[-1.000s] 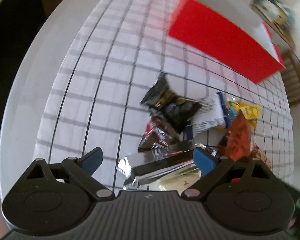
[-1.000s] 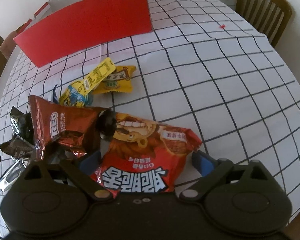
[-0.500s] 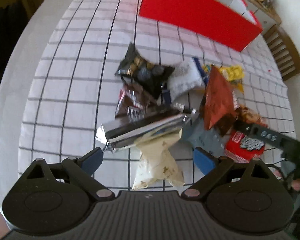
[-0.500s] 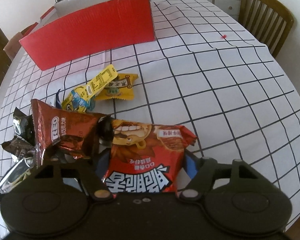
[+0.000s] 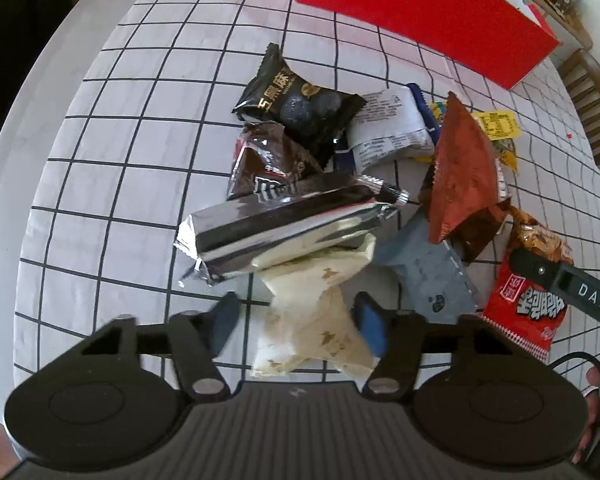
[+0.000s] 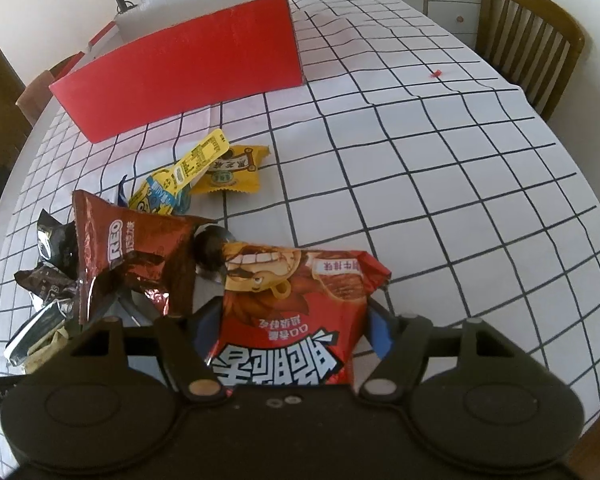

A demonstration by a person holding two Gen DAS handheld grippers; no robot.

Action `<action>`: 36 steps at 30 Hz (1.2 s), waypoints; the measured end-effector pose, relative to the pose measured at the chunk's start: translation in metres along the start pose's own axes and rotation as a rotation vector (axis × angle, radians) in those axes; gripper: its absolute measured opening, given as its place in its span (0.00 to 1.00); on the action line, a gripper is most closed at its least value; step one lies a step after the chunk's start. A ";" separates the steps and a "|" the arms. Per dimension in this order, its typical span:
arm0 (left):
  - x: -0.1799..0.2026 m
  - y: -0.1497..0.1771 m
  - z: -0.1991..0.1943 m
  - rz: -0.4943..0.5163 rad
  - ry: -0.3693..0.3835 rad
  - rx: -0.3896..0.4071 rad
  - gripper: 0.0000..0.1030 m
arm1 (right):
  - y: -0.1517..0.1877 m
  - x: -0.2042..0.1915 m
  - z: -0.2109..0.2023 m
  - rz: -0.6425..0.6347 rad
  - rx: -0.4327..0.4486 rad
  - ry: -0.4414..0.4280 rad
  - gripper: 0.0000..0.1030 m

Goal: Organize snacks
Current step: 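Grasp the red chip bag with the right gripper while the left grasps the cream bag, then carry the red chip bag with the right gripper while the left carries the cream bag to the box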

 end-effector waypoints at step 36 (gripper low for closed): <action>0.018 -0.008 -0.126 0.079 0.145 0.170 0.33 | -0.036 -0.037 -0.136 -0.197 0.197 -0.110 0.69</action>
Point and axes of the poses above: each gripper's, at about its wrist camera, not at the fingertips, and z roughly the way its jaws point, x to its right, y to its underside, the point moved 4 cm from there along z, roughly the way its jaws point, and after that the axes turned 9 degrees about -z, right-handed, at the moved point
